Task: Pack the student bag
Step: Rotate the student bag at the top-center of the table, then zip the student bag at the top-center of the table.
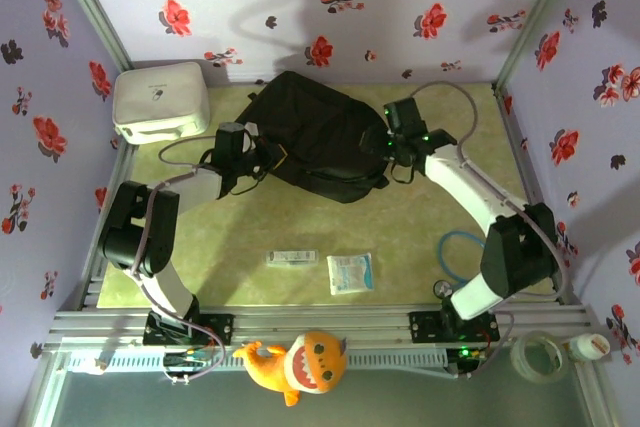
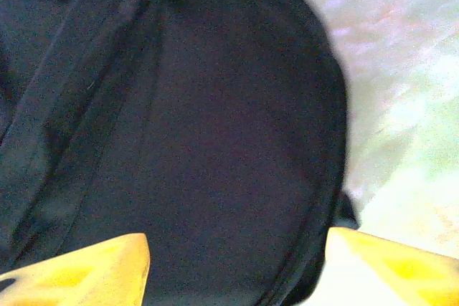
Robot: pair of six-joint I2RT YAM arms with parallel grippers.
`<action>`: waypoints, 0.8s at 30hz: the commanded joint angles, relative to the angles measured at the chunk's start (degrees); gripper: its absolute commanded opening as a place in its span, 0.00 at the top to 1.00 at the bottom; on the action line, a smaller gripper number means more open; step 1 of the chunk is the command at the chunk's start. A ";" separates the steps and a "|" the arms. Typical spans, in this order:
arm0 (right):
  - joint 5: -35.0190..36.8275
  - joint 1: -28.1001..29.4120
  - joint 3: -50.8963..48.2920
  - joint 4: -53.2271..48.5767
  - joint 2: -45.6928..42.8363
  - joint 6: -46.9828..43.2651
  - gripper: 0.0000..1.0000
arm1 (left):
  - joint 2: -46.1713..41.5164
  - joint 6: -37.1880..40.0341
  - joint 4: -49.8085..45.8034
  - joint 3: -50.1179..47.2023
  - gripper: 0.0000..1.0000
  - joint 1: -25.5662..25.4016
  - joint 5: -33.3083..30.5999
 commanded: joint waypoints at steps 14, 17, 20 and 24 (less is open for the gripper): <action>-5.63 18.82 -9.24 24.64 3.42 32.02 0.33 | 0.23 0.84 5.17 0.73 1.00 -1.09 6.20; -5.96 19.33 -8.95 28.11 6.14 34.15 0.34 | 0.22 1.58 3.85 1.41 1.00 -1.13 6.63; -5.62 19.44 -7.93 28.59 7.78 34.55 0.33 | -0.25 2.49 2.72 1.53 1.00 -1.11 6.82; -5.10 19.47 -5.80 27.63 10.23 34.02 0.33 | -0.31 2.70 2.46 1.09 1.00 -1.10 6.94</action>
